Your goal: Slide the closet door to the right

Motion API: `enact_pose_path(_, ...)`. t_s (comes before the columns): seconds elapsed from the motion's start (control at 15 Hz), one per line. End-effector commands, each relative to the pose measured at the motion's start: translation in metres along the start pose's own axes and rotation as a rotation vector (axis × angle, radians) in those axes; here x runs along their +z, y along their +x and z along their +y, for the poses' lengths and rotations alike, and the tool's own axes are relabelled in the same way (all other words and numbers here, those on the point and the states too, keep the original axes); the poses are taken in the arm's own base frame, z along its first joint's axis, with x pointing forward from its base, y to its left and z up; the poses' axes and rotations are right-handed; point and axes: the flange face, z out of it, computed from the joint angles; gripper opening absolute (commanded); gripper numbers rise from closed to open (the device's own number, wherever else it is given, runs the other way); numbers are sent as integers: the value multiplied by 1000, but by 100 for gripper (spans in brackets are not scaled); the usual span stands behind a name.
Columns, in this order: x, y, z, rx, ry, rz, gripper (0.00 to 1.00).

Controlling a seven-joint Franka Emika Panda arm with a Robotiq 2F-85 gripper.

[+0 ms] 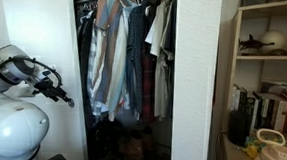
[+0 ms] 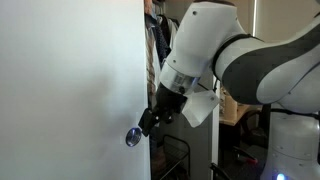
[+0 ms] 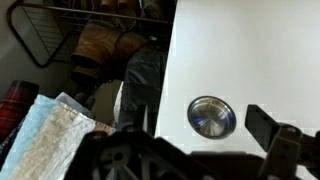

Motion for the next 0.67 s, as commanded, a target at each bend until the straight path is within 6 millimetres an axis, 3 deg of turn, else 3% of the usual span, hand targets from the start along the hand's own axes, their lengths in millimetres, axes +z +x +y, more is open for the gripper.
enact_pose_path(0.0,20,3,0,6,-11,23,100)
enact_pose_path(0.6,74,9,7,6,-1,64,100)
